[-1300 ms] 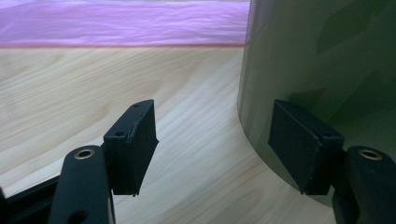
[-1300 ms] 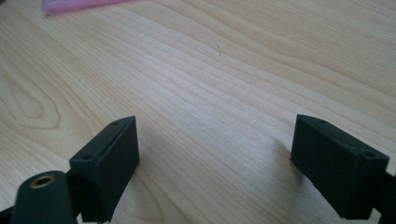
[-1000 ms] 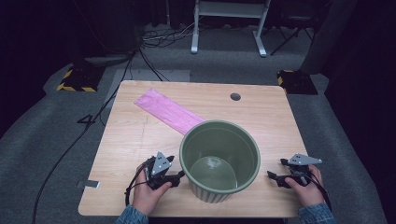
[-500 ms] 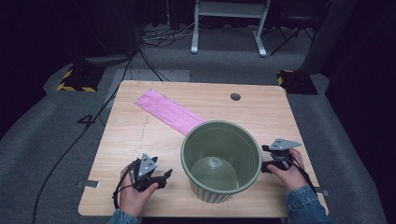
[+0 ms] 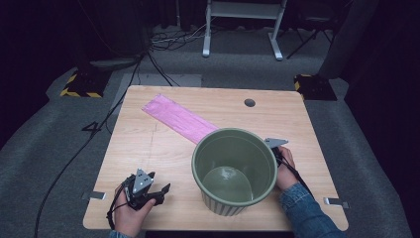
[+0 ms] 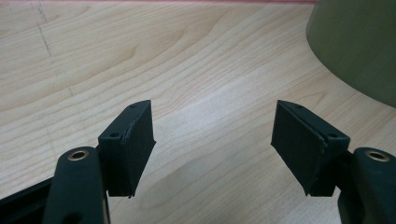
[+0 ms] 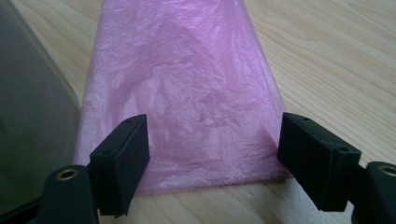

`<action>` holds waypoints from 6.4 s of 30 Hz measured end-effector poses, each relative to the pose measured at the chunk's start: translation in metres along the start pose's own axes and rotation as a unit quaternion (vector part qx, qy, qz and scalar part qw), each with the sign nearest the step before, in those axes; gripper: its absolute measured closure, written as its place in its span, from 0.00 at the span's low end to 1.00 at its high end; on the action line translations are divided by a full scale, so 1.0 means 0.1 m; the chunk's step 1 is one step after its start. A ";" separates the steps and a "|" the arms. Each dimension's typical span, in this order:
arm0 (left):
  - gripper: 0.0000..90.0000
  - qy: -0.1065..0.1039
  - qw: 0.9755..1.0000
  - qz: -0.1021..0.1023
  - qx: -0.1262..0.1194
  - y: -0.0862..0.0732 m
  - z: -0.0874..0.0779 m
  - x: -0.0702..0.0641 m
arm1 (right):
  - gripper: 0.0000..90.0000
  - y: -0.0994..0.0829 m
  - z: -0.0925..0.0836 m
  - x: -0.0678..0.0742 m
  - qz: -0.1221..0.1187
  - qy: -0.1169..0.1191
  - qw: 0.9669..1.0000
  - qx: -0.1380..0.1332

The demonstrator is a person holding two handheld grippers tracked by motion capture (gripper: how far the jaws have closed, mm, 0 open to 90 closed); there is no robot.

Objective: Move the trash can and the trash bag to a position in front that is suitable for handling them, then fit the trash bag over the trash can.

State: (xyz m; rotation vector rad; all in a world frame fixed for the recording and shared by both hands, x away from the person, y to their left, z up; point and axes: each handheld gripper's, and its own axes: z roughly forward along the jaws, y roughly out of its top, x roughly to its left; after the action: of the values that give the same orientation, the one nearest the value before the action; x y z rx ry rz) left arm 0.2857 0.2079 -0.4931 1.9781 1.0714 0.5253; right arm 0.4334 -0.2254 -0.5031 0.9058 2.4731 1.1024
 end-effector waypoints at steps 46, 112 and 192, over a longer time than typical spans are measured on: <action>0.34 -0.042 0.999 0.003 0.008 0.16 0.27 -0.07 | 0.27 -0.50 -1.28 -0.02 0.013 -0.034 0.999 0.003; 0.32 -0.048 0.999 0.021 0.007 0.14 0.07 0.06 | 1.00 0.15 -1.81 -0.24 -0.005 0.005 0.990 -0.143; 0.32 -0.051 0.998 0.019 0.014 0.13 0.11 0.02 | 1.00 0.55 -2.64 0.35 -0.109 0.098 0.975 -0.166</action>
State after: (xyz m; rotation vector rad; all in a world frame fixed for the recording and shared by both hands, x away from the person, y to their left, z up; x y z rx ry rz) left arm 0.3007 0.2000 -0.4893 2.0305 0.9838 0.4272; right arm 0.3023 -0.3237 -0.2858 0.4343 2.3600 1.5248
